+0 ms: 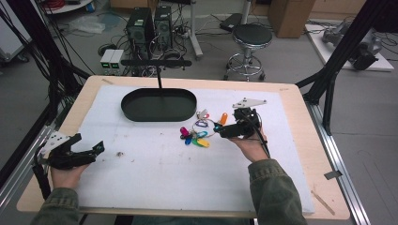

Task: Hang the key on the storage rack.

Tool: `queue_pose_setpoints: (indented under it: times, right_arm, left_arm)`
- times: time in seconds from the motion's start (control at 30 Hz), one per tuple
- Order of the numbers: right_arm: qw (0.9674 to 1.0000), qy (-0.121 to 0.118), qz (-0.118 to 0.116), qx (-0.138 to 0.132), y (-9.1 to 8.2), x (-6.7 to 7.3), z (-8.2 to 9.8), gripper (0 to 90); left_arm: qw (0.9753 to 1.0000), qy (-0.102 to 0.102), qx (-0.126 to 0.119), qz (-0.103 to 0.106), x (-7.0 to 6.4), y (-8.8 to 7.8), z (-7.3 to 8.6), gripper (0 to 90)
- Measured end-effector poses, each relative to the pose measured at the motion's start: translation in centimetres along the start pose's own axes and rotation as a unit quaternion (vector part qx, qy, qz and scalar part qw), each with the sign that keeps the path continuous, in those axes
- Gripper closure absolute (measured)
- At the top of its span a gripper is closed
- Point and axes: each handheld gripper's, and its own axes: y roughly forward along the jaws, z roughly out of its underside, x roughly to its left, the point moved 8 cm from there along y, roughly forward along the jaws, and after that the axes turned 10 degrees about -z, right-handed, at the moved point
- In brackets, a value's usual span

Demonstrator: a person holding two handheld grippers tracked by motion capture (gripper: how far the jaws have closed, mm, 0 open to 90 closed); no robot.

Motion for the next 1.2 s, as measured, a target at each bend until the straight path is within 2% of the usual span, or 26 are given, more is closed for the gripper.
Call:
queue_pose_setpoints:
  times: [0.4,0.53,0.73,0.77,0.93,0.97,1.2]
  right_arm:
    - [0.9995,-0.008,-0.015,0.025,2.1,0.4,-0.5,2.1]
    - [0.9988,-0.018,-0.023,0.04,3.1,0.7,-0.8,2.1]
    - [0.9981,-0.018,-0.034,0.048,3.9,0.7,-0.9,2.1]
    - [0.9973,-0.021,-0.041,0.058,4.3,0.8,-0.8,2.2]
    - [0.9959,-0.026,-0.049,0.072,5.1,0.8,-0.6,2.5]
    - [0.9949,-0.025,-0.061,0.077,5.5,0.8,-0.4,2.5]
    - [0.9934,-0.028,-0.067,0.089,6.3,0.7,0.1,2.5]
  left_arm:
    - [1.0,0.0,0.0,0.001,0.0,0.0,0.0,2.0]
    - [1.0,-0.001,0.0,0.002,0.0,0.0,0.0,2.0]
    - [1.0,-0.001,0.0,0.002,0.0,0.0,0.0,2.0]
    - [1.0,-0.001,0.0,0.002,0.0,0.0,0.0,2.0]
    - [1.0,-0.002,-0.001,0.003,0.0,0.0,0.0,2.0]
    - [1.0,-0.002,-0.001,0.002,0.0,0.0,0.0,2.0]
    - [1.0,-0.001,0.0,0.003,0.0,0.0,0.0,2.0]
